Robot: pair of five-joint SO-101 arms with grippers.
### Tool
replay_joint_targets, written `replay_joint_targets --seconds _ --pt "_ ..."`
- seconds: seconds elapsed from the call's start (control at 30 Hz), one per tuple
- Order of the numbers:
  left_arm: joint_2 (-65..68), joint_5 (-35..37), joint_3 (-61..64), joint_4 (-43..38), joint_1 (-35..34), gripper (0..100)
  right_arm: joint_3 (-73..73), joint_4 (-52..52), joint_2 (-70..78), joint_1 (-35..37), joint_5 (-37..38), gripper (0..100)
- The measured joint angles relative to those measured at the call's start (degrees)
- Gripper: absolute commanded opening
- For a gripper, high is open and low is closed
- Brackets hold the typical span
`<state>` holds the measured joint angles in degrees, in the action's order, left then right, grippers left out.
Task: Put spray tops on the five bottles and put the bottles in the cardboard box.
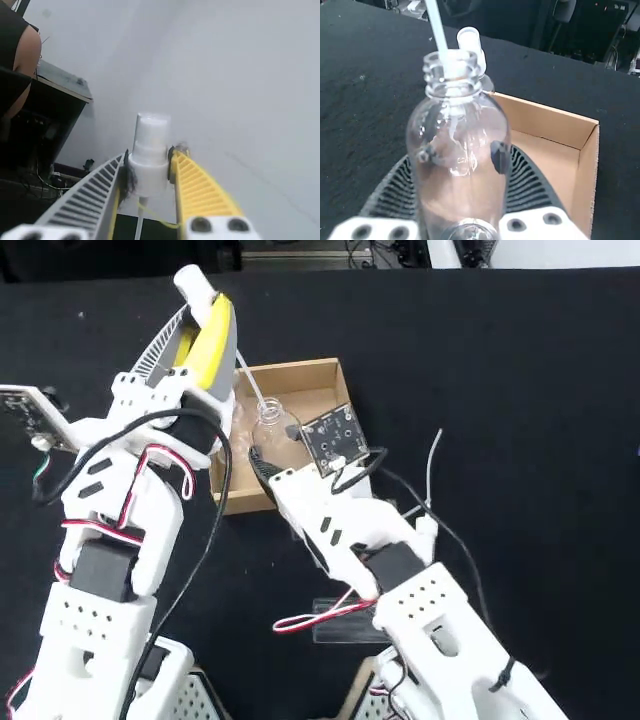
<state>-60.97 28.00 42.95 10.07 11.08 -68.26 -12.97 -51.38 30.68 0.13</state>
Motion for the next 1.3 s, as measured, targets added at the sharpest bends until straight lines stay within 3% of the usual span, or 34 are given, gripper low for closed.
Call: replay_joint_targets --seconds 0.4,0.63,0.87,1.0,1.13,1.3 --pt "0.0 -0.2 1.0 3.4 3.5 11 -0.4 0.0 -1.1 0.0 0.0 1.1" --pt "0.0 -11.2 7.7 7.7 6.6 24 -0.4 0.0 -1.1 0.0 0.0 1.1" --pt "-4.0 -12.3 7.3 15.6 5.8 24 -0.4 0.0 -1.1 0.0 0.0 1.1" --pt "-11.1 -12.7 6.4 18.4 1.1 24 -0.4 0.0 -1.1 -2.6 0.1 1.1" --pt "-17.1 -12.7 7.0 18.5 -9.0 24 -0.4 0.0 -1.1 -8.5 0.0 1.1" --pt "-15.3 -12.7 15.8 13.9 -19.3 24 -0.4 0.0 -1.1 -18.3 0.0 1.1"
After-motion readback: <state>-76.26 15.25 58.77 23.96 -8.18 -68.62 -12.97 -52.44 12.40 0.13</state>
